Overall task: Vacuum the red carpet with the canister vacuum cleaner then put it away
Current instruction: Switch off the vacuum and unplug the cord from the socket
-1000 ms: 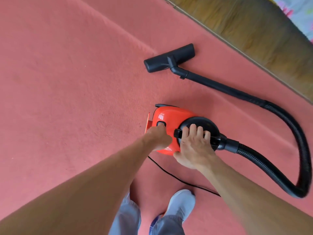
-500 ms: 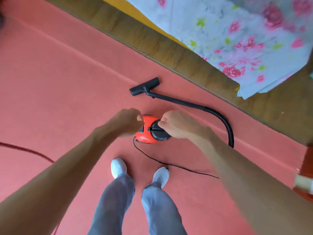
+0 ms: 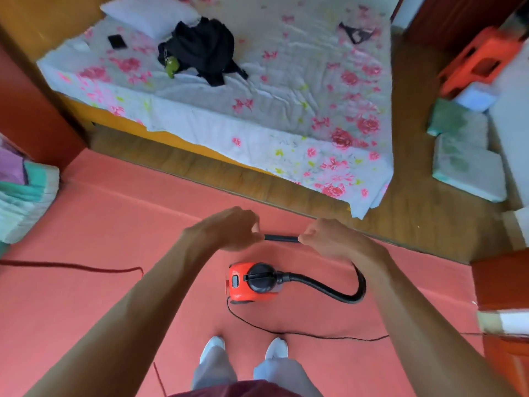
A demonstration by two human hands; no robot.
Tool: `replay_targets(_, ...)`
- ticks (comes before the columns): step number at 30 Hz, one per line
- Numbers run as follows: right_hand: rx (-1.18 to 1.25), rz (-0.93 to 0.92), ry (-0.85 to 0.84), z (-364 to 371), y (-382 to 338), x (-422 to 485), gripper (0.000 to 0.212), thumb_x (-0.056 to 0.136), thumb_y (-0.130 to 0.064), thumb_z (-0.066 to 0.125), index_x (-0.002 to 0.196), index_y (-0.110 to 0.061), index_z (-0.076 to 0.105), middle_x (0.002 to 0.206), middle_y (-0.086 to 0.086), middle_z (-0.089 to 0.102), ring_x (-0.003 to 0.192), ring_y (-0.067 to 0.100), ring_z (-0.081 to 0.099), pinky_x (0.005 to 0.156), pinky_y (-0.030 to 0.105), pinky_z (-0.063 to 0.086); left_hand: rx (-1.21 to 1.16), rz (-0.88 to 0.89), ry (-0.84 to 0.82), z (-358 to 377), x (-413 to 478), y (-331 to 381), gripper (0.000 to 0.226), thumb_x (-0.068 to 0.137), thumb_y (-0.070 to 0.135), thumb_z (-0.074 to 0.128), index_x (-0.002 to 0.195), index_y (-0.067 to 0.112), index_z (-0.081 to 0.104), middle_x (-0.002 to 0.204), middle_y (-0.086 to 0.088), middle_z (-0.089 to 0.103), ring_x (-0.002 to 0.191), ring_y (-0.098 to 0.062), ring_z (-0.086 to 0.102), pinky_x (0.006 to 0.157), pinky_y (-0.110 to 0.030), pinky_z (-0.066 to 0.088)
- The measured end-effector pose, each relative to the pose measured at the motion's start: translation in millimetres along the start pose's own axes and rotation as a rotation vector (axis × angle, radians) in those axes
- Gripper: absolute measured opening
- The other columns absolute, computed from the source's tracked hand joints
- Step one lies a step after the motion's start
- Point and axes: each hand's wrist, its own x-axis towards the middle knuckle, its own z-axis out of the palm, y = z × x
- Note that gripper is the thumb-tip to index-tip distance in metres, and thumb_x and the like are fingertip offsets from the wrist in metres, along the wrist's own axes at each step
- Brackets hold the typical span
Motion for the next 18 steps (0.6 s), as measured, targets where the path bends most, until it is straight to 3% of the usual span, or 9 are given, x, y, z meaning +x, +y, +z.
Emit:
replay_targets(5, 0.132, 0.045, 0.253, -24, 12, -56, 0.03, 0.091, -0.023, 0.045, 0.065, -0.01, 0.037, 0.061, 0.004, 0.035, 0.058, 0.02, 0.036, 0.053, 0.033, 0.025, 0.141, 0.12, 0.158, -47, -5, 28, 0.027, 0.1, 0.037, 0.052, 0.108, 0.018, 0.069, 0.12, -0.007, 0.069, 0.115, -0.027, 0.061, 0.095, -0.037, 0.049)
replay_targets(8, 0.178, 0.117, 0.382, -30, 23, -94, 0.03, 0.089, -0.025, 0.043, 0.076, 0.001, 0.051, 0.064, 0.011, 0.049, 0.064, 0.035, 0.051, 0.053, 0.038, 0.033, 0.243, 0.178, 0.073, -68, -14, 41, 0.029, 0.102, 0.039, 0.049, 0.111, 0.017, 0.066, 0.122, -0.006, 0.065, 0.116, -0.025, 0.058, 0.096, -0.035, 0.046)
replay_targets(10, 0.192, 0.181, 0.429, -34, 34, -121, 0.035, 0.087, -0.033, 0.041, 0.074, -0.001, 0.05, 0.066, 0.008, 0.052, 0.068, 0.034, 0.057, 0.055, 0.037, 0.035, 0.301, 0.236, 0.011, -80, -17, 54, 0.028, 0.101, 0.04, 0.049, 0.109, 0.017, 0.065, 0.118, -0.006, 0.067, 0.109, -0.023, 0.06, 0.093, -0.036, 0.048)
replay_targets(13, 0.207, 0.3, 0.465, -37, 46, -168, 0.033, 0.091, -0.035, 0.041, 0.076, -0.014, 0.061, 0.086, 0.008, 0.065, 0.086, 0.029, 0.062, 0.07, 0.038, 0.048, 0.393, 0.319, -0.046, -92, -23, 89, 0.041, 0.099, 0.045, 0.045, 0.108, 0.01, 0.066, 0.112, -0.01, 0.068, 0.103, -0.026, 0.063, 0.089, -0.038, 0.049)
replay_targets(16, 0.243, 0.414, 0.499, -31, 62, -215, 0.033, 0.098, -0.034, 0.043, 0.103, -0.013, 0.069, 0.11, 0.008, 0.067, 0.102, 0.026, 0.061, 0.087, 0.039, 0.051, 0.369, 0.443, -0.058, -91, -34, 133, 0.083, 0.074, 0.075, 0.031, 0.106, 0.007, 0.066, 0.106, -0.012, 0.069, 0.098, -0.029, 0.064, 0.086, -0.04, 0.05)
replay_targets(18, 0.244, 0.479, 0.519, -24, 77, -248, 0.037, 0.1, -0.035, 0.042, 0.112, -0.011, 0.067, 0.115, 0.009, 0.067, 0.106, 0.026, 0.061, 0.091, 0.04, 0.05, 0.401, 0.529, -0.063, -80, -41, 165, 0.067, 0.086, 0.068, 0.04, 0.103, 0.009, 0.067, 0.101, -0.011, 0.068, 0.096, -0.028, 0.063, 0.085, -0.041, 0.051)
